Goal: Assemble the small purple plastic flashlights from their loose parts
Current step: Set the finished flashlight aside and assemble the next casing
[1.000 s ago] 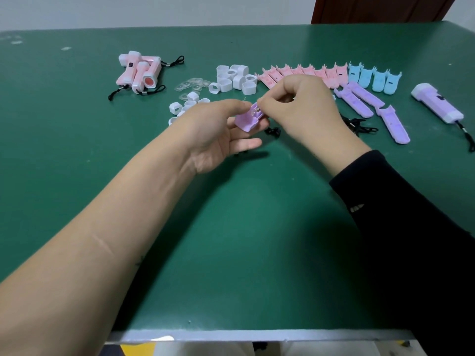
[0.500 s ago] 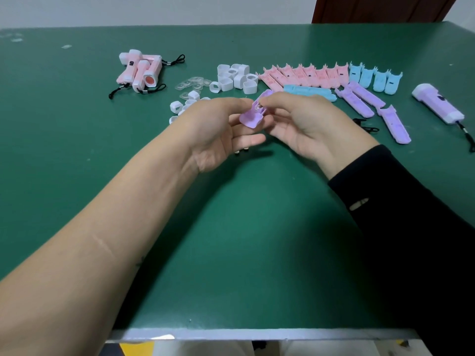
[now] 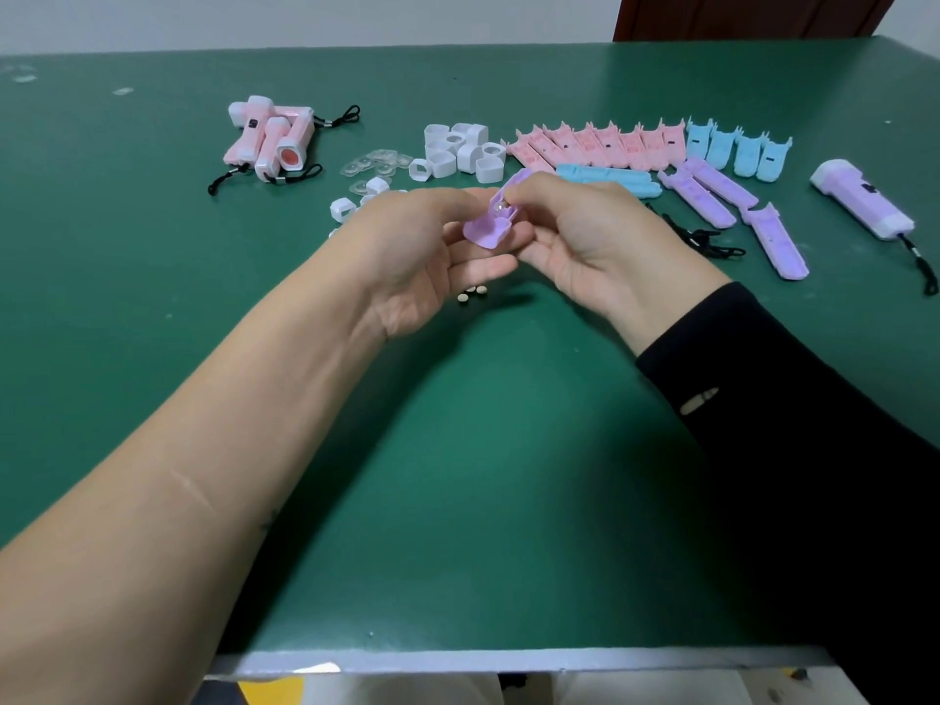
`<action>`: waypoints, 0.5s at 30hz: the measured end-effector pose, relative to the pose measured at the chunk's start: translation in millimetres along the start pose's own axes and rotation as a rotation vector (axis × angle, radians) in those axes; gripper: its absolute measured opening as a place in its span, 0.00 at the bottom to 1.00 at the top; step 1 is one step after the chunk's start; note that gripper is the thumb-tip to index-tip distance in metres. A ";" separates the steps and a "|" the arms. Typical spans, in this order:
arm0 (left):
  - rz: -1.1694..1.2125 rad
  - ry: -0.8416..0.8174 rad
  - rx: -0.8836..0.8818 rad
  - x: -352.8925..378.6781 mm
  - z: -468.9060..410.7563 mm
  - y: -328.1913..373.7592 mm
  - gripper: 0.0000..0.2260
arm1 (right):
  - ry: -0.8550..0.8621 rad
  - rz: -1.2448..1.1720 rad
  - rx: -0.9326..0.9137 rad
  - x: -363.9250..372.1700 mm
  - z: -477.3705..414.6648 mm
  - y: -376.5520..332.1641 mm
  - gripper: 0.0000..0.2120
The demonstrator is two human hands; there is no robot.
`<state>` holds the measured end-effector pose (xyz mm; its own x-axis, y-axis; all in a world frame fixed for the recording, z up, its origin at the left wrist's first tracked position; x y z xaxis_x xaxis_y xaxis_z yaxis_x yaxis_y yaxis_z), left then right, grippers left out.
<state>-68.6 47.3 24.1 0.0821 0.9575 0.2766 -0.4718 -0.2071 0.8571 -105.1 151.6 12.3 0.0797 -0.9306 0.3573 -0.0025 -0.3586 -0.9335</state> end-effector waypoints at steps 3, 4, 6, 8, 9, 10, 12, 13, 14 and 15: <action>-0.001 -0.006 -0.004 -0.1 -0.2 0.0 0.12 | 0.007 0.018 0.010 -1.2 -1.5 1.2 0.07; -0.001 -0.007 -0.007 -0.2 -0.3 -0.4 0.12 | -0.001 0.016 0.025 -1.3 -1.7 2.4 0.06; -0.003 -0.010 -0.017 -0.5 -0.8 -1.1 0.12 | -0.045 -0.012 0.066 0.7 -1.5 4.8 0.05; -0.011 -0.011 -0.021 -1.0 -1.5 -1.4 0.12 | -0.099 -0.059 0.100 3.3 -1.3 5.5 0.06; -0.013 -0.009 -0.021 -1.2 -1.8 -1.5 0.12 | -0.112 -0.077 0.108 3.8 -1.3 4.9 0.06; -0.014 -0.008 -0.020 -1.2 -2.0 -1.4 0.12 | -0.116 -0.089 0.109 3.8 -1.3 3.9 0.07; -0.021 -0.009 -0.018 -1.1 -2.2 -1.5 0.13 | -0.112 -0.079 0.099 4.2 -1.1 2.7 0.06; -0.029 -0.009 -0.018 -1.2 -2.2 -1.6 0.13 | -0.098 -0.063 0.086 3.4 -0.9 2.6 0.06; -0.040 -0.008 -0.017 -1.3 -2.4 -1.8 0.13 | -0.077 -0.039 0.067 1.5 -1.3 2.4 0.06; -0.045 -0.007 -0.018 -1.5 -2.5 -1.8 0.13 | -0.059 -0.002 0.038 -0.3 -1.3 1.2 0.06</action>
<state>-70.1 46.8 21.1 0.1097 0.9644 0.2406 -0.4828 -0.1599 0.8610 -106.4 151.3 11.1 0.1379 -0.9235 0.3581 0.0353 -0.3567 -0.9335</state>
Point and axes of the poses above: each hand's wrist, its own z-axis away from the middle knuckle, its own x-axis out of the palm, y = z × x, the point moved 8 cm from there along -z, towards the middle knuckle, and after that the axes turned 12 degrees about -x, right-handed, at the moved point
